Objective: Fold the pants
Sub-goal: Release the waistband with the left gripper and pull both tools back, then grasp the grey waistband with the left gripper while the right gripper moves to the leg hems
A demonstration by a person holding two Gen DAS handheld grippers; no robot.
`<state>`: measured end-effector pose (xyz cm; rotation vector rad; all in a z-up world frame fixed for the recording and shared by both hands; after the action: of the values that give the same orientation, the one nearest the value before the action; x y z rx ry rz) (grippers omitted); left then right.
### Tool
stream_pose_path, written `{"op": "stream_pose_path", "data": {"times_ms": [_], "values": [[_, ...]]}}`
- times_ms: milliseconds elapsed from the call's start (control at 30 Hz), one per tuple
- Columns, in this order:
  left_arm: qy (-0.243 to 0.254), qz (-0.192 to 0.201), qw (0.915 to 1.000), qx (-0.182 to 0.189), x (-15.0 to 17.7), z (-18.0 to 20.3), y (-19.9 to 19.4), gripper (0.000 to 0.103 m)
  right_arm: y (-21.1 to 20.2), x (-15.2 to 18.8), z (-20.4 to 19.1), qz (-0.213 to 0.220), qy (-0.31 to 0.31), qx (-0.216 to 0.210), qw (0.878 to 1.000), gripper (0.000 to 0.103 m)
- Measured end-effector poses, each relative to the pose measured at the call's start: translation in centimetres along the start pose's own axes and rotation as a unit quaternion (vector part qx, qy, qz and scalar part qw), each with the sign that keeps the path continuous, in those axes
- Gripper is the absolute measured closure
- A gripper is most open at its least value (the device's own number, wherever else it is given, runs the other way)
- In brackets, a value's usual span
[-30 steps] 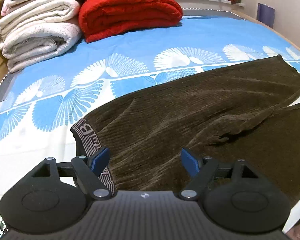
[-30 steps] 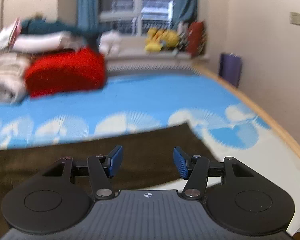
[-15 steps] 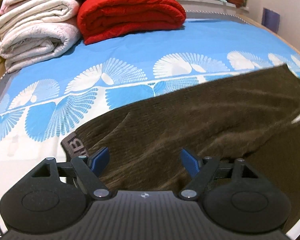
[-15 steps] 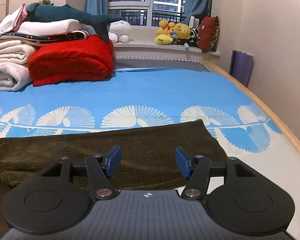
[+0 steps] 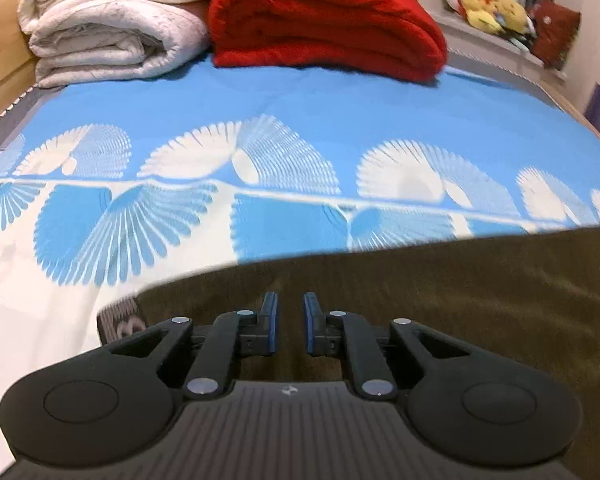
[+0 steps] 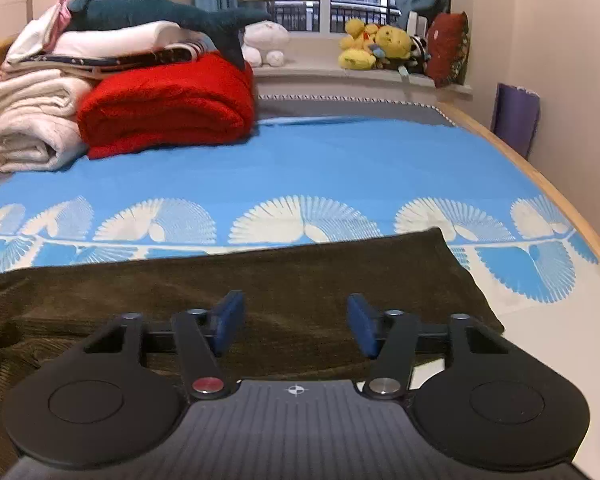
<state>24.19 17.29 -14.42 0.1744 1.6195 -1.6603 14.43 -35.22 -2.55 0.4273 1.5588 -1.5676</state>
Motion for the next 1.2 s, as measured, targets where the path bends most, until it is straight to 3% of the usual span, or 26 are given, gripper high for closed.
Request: {"op": "stream_pose_path", "data": {"times_ms": [33, 67, 133, 200, 267, 367, 633, 667, 733, 767, 800, 900, 1067, 1200], "values": [[0.001, 0.006, 1.0, -0.004, -0.5, 0.0, 0.6, 0.088, 0.2, 0.2, 0.3, -0.005, 0.007, -0.007, 1.0, 0.08], [0.003, 0.015, 0.9998, -0.01, -1.0, -0.1, 1.4, 0.085, 0.2, 0.3, 0.6, -0.007, 0.014, -0.013, 1.0, 0.087], [0.013, 0.022, 0.9995, -0.017, -1.6, -0.3, 3.1, 0.067, 0.3, 0.5, 1.1, -0.009, 0.021, -0.019, 1.0, 0.087], [0.021, 0.015, 0.9995, -0.019, -1.7, -0.5, 4.9, 0.034, 0.4, 0.8, 1.5, -0.012, 0.016, -0.016, 1.0, 0.087], [0.031, 0.002, 0.9993, -0.021, -1.5, -0.8, 6.6, 0.021, 0.4, 1.0, 1.8, -0.015, 0.013, -0.017, 1.0, 0.087], [0.051, -0.011, 0.9982, -0.03, -1.3, -1.3, 8.5, 0.018, 0.3, 1.5, 2.4, -0.02, 0.013, -0.015, 1.0, 0.087], [0.076, -0.059, 0.9953, -0.002, -0.8, -1.0, 11.8, 0.017, 0.4, 2.7, 3.3, -0.04, 0.011, -0.001, 0.999, 0.087], [0.082, -0.067, 0.9944, -0.002, -0.4, -0.9, 12.1, 0.018, 0.5, 2.8, 3.2, -0.042, 0.006, 0.0, 0.999, 0.086], [0.105, -0.054, 0.9928, 0.018, -0.1, -0.2, 11.7, 0.039, 0.6, 3.0, 3.0, -0.047, -0.003, 0.003, 0.999, 0.086], [0.112, -0.054, 0.992, 0.023, -0.1, 0.0, 11.4, 0.06, 0.7, 3.0, 3.0, -0.049, -0.005, 0.004, 0.999, 0.086], [0.121, -0.055, 0.9908, 0.023, -0.2, 0.3, 11.2, 0.071, 0.8, 3.1, 3.0, -0.051, -0.006, 0.006, 0.999, 0.086], [0.154, -0.05, 0.9866, 0.015, -0.1, 1.1, 10.0, 0.086, 1.0, 3.2, 3.1, -0.056, -0.006, 0.01, 0.998, 0.086], [0.19, -0.021, 0.9816, 0.006, 0.9, 2.4, 5.9, 0.088, 1.3, 3.5, 3.2, -0.071, -0.003, 0.021, 0.997, 0.086], [0.219, -0.009, 0.9756, 0.009, 2.7, 3.7, 0.6, 0.09, 2.0, 4.8, 3.6, -0.117, 0.008, 0.036, 0.992, 0.086]]}}
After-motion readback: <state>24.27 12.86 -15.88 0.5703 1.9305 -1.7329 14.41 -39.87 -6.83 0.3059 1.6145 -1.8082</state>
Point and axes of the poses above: each gripper's, at about its wrist camera, not at the fingertips, and y roughly the way its jaws point, z to its right, x to its underside, the point moved 4 cm from there along y, roughly the way its jaws point, and after that the axes turned 15 degrees about -y, right-handed, at the moved point
